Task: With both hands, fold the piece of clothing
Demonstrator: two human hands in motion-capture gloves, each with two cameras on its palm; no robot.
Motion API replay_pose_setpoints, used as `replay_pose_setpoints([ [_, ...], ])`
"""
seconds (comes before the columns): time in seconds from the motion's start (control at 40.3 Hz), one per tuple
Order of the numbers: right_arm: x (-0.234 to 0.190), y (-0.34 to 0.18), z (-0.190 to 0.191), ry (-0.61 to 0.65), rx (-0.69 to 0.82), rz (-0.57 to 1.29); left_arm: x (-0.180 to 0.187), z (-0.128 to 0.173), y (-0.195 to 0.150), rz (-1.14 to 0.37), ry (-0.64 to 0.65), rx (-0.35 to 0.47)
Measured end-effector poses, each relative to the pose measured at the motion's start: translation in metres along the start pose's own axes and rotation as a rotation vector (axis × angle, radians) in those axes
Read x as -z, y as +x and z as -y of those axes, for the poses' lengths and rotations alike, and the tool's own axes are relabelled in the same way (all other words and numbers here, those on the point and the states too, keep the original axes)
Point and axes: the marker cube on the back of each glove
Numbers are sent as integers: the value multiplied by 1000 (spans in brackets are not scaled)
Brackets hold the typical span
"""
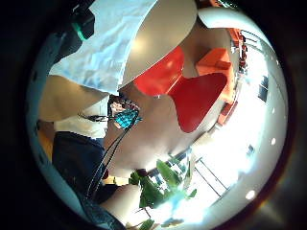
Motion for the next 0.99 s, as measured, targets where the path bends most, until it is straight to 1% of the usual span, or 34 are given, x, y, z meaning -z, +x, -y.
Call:
replay_pose_setpoints([
  [0.025, -2, -4, 1, 50, 44, 3, -5, 4, 1, -4, -3, 3],
  [0.05, -5, -7, 0, 69, 80, 7, -8, 6, 2, -9, 24, -13],
  [0.099, -14, -12, -1, 55, 141, 9, -11, 0, 6, -18, 88, -43],
  [0.149, -23, -13, 0, 20, 182, 11, -15, -2, 8, -27, 120, -50],
  [0.199, -30, -14, 1, -4, 215, 19, -21, 1, 7, -34, 127, -40],
  [0.248, -35, -14, 5, 8, 235, 29, -27, 3, 7, -35, 114, -19],
  [0.323, -41, -10, 12, 43, 196, 36, -38, 6, 6, -43, 102, 2],
  [0.372, -44, -9, 18, 95, 171, 35, -45, 8, 5, -65, 118, 15],
  [0.422, -45, -8, 22, 168, 154, 33, -51, 9, 5, -90, 154, 16],
  [0.471, -46, -8, 21, 224, 150, 33, -53, 9, 5, -101, 204, -3],
  [0.546, -47, -11, 16, 306, 181, 31, -54, 7, 3, -76, 274, -9],
  [0.596, -47, -12, 12, 354, 180, -7, -55, 5, 2, -41, 292, 1],
  [0.72, -56, -14, -4, 406, 147, -153, -67, -3, 1, 16, 286, 5],
  [0.794, -60, -15, -11, 437, 170, -199, -77, 13, -3, 14, 329, -31],
  [0.868, -69, -15, -6, 450, 221, -217, -87, 26, -4, -15, 367, -105],
  [0.943, -85, -10, 15, 421, 264, -224, -93, 18, -7, -45, 328, -171],
  [0.993, -93, -5, 17, 376, 306, -216, -97, 9, -11, -70, 265, -219],
])
